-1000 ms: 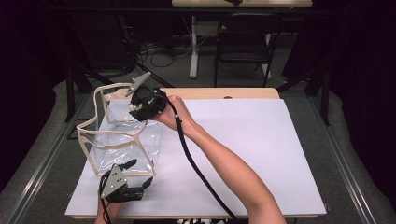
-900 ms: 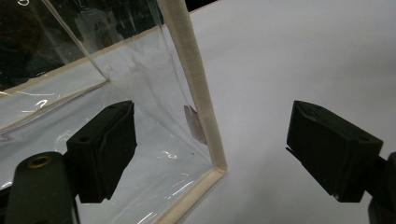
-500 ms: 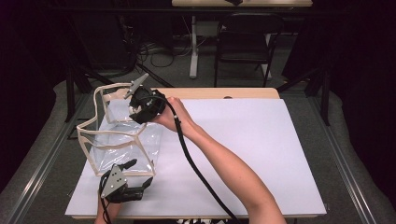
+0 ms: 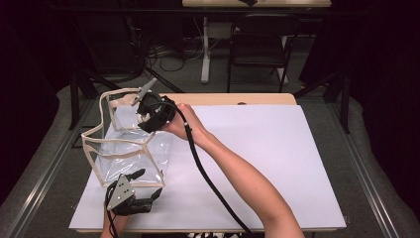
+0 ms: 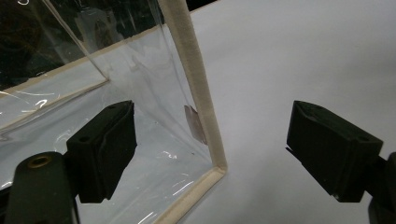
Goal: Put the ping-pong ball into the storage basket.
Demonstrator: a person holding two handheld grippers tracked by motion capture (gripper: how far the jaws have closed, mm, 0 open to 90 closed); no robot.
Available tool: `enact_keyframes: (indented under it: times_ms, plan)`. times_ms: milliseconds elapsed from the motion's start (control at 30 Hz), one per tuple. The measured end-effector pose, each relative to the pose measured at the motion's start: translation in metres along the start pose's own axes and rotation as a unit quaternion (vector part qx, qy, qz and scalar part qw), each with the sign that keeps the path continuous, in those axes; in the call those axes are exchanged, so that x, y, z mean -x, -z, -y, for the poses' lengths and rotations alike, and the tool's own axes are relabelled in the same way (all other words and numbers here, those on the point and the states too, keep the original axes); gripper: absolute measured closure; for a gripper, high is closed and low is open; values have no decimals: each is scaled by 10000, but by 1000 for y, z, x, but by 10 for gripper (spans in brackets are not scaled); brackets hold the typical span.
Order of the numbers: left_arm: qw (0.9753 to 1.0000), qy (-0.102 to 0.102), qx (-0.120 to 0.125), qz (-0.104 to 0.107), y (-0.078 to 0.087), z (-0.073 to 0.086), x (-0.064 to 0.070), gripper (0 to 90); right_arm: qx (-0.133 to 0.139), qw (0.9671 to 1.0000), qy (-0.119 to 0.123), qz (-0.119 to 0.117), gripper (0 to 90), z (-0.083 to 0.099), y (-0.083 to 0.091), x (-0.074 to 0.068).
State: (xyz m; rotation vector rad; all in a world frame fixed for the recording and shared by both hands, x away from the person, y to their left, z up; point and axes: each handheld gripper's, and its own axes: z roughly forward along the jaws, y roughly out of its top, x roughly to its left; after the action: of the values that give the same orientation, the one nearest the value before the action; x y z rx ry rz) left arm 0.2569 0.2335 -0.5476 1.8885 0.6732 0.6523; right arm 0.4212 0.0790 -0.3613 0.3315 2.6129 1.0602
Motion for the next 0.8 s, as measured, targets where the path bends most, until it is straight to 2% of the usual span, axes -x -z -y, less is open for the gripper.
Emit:
enact_keyframes:
  times_ms: [233, 333, 533, 700, 800]
  plan:
    - [10000, -16, 2, -5, 0, 0, 0, 161, -22, 10000, 27, -19, 499, -1, -1, -1]
    - [10000, -11, 14, 0, 0, 0, 0, 161, -42, 10000, -14, -8, 425, -2, -1, -1]
    - [10000, 8, 3, -2, 0, -1, 0, 161, 92, 9998, -190, -40, 283, -1, 5, 2]
    - [10000, 28, -9, -3, -2, -1, 1, 161, 214, 9990, -357, -184, 174, 8, 13, 8]
    - [10000, 26, -1, 15, -2, -1, 1, 161, 271, 9985, -434, -215, 149, 16, 20, 12]
